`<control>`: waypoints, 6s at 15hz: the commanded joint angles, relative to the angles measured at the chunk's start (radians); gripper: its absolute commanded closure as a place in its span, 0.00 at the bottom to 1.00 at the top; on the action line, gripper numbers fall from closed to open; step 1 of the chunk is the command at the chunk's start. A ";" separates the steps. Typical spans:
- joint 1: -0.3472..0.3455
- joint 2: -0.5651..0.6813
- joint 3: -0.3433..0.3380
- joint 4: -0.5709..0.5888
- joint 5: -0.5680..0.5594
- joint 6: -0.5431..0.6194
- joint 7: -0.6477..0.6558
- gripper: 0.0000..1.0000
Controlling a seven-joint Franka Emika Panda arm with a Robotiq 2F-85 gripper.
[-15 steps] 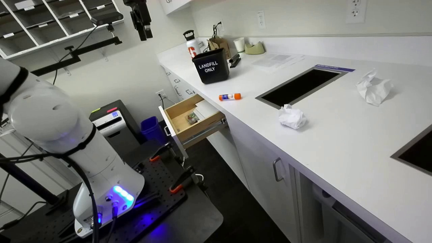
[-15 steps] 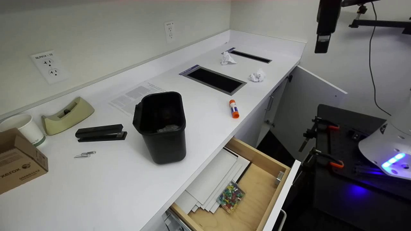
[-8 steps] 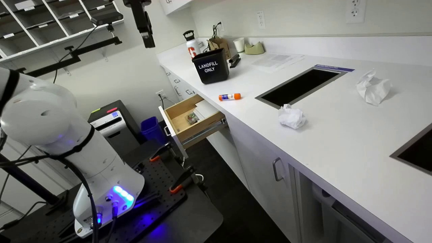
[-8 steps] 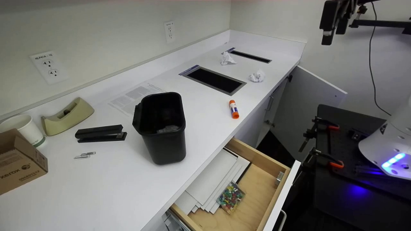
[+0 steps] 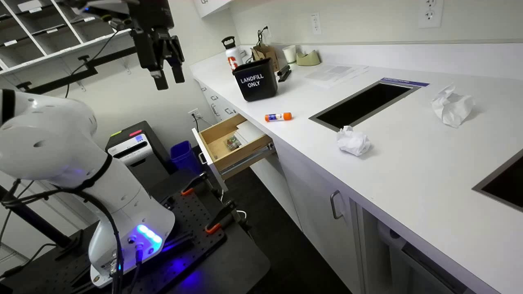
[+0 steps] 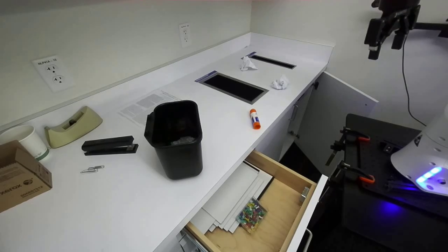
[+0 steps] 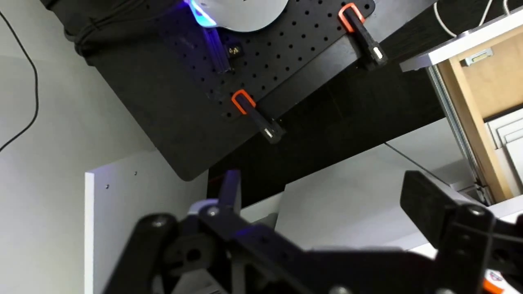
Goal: Close the right door of the cabinet
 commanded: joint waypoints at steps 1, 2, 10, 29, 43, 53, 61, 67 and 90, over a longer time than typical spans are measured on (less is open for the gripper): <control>-0.012 -0.002 0.010 0.001 0.005 -0.001 -0.002 0.00; -0.037 0.032 0.011 0.031 -0.001 0.019 0.035 0.00; -0.313 0.155 -0.269 0.075 -0.116 0.188 0.059 0.00; -0.637 0.339 -0.426 -0.007 -0.007 0.516 0.042 0.00; -0.719 0.904 -0.689 0.276 0.584 0.665 -0.102 0.39; -0.784 1.211 -0.664 0.433 0.709 0.655 -0.088 1.00; -0.864 1.313 -0.570 0.443 0.750 0.661 -0.117 0.98; -0.893 1.337 -0.507 0.427 0.765 0.672 -0.129 0.96; -0.928 1.455 -0.297 0.412 1.258 0.414 -0.474 1.00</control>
